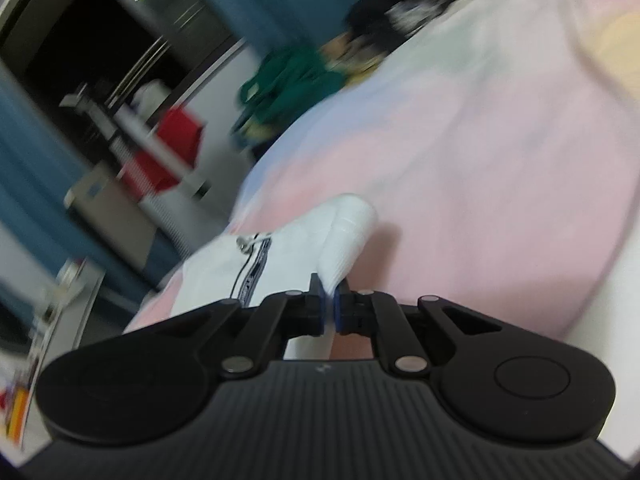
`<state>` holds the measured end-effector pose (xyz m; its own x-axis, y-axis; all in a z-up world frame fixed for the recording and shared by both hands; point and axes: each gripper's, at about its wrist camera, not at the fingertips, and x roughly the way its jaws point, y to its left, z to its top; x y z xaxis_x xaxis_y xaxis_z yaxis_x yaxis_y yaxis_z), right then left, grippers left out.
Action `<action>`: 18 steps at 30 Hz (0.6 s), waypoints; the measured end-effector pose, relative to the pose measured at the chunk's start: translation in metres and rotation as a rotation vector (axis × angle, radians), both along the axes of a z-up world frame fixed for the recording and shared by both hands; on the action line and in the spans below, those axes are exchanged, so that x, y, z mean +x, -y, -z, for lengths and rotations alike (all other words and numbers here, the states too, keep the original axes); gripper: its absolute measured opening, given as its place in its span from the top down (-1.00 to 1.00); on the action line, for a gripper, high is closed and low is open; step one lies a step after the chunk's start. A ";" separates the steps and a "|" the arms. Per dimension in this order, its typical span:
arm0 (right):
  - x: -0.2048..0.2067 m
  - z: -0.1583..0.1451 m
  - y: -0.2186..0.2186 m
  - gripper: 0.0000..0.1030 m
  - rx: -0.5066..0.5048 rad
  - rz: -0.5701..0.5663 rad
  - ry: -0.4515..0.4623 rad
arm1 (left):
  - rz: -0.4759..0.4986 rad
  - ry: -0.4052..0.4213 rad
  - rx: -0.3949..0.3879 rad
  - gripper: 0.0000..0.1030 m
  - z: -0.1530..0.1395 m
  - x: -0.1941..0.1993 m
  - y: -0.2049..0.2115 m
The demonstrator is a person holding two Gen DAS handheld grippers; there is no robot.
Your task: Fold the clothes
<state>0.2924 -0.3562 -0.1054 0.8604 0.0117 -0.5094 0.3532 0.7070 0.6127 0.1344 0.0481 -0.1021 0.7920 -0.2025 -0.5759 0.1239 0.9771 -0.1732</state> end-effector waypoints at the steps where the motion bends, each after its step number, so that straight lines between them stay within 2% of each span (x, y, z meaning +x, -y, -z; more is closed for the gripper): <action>1: -0.005 -0.002 0.016 0.86 -0.015 0.029 0.000 | 0.005 0.003 -0.002 -0.83 0.000 0.000 0.000; 3: -0.015 -0.007 0.047 0.86 -0.043 0.086 0.000 | 0.010 0.010 0.001 -0.83 0.000 0.001 0.002; 13: -0.017 -0.053 0.139 0.87 -0.145 0.206 0.092 | 0.037 0.020 -0.007 -0.83 0.004 0.004 0.012; 15: -0.021 -0.044 0.149 0.87 -0.157 0.230 0.084 | 0.047 0.018 -0.005 -0.83 0.005 0.005 0.014; 18: -0.038 -0.006 0.172 0.87 -0.117 0.291 0.033 | 0.055 0.018 0.001 -0.83 0.006 0.004 0.014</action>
